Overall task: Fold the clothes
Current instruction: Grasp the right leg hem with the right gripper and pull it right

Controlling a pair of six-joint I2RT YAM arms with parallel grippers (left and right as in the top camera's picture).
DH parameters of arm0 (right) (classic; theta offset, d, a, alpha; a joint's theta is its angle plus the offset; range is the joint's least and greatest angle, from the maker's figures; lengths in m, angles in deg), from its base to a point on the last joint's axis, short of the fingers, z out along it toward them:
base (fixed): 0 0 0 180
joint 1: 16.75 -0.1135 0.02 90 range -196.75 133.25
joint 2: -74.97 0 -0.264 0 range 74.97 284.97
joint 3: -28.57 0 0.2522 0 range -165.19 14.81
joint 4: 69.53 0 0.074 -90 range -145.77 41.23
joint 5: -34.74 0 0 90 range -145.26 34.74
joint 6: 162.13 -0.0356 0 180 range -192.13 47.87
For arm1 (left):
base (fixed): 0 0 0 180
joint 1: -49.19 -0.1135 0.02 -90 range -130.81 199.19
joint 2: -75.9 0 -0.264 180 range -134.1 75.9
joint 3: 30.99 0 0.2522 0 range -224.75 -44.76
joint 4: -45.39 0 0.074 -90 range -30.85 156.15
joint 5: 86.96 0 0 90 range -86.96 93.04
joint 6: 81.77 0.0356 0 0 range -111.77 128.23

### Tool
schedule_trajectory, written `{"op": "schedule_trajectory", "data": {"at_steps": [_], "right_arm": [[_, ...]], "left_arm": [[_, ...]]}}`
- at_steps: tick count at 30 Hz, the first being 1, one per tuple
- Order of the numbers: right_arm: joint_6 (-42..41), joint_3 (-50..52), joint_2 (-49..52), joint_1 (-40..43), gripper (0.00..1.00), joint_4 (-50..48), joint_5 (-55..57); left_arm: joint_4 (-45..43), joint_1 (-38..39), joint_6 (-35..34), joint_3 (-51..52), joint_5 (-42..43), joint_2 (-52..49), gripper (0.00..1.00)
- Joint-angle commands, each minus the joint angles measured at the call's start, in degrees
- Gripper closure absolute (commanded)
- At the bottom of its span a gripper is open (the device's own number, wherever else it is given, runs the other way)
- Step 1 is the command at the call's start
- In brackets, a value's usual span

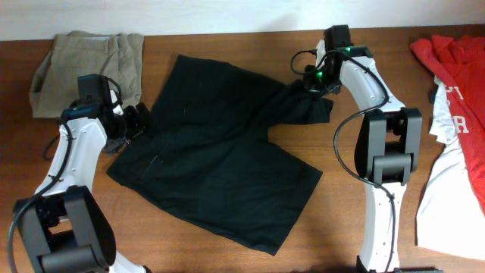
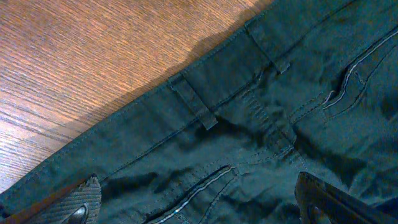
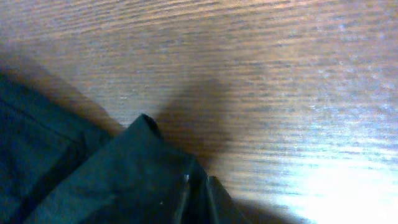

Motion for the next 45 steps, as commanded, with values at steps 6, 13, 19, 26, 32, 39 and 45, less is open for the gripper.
{"op": "schedule_trajectory", "data": {"at_steps": [6, 13, 19, 26, 32, 39, 45], "right_arm": [[-1.2, -14.1, -1.0, 0.0, 0.96, 18.5, -7.3], [-1.0, -14.3, -1.0, -1.3, 0.96, 37.8, -5.9], [-1.0, -2.8, -1.0, -6.8, 0.96, 37.6, 0.6], [-8.1, 0.4, -4.5, -4.3, 0.65, 35.4, 8.2], [-6.1, -1.8, -9.6, 5.7, 0.01, 34.3, 7.7], [-2.4, -1.4, -6.4, 9.3, 0.18, 23.1, 1.5], [-2.0, -1.4, -0.5, 7.2, 0.18, 17.6, -0.1]], "left_arm": [[-0.3, 0.1, 1.1, 0.0, 0.5, 1.4, 0.01], [-0.3, 0.1, 1.1, 0.0, 0.5, 1.4, 0.01], [-0.3, 0.1, 1.1, 0.0, 0.6, 1.4, 0.01], [-0.3, 0.1, 1.1, 0.0, -0.8, 1.4, 0.01], [-1.5, 0.1, 1.1, 0.0, -1.6, 1.4, 0.01], [-2.7, 0.1, 1.1, 0.0, -1.6, 1.1, 0.01], [-2.7, 0.1, 1.1, 0.0, -1.6, 1.1, 0.01]]}}
